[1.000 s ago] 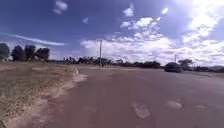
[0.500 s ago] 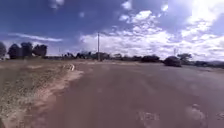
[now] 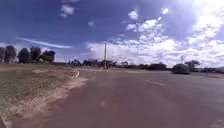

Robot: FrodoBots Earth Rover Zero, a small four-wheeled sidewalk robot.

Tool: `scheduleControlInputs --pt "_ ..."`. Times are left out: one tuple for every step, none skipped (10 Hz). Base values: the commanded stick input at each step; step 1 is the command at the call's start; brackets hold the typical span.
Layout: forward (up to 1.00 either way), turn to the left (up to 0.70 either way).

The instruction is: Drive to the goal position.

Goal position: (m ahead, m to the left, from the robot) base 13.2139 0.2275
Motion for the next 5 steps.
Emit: scheduleControlInputs --pt "1.0 0.0" --pt "1.0 0.0" --pt "1.0 0.0" --pt "1.0 0.0" --pt "1.0 0.0"
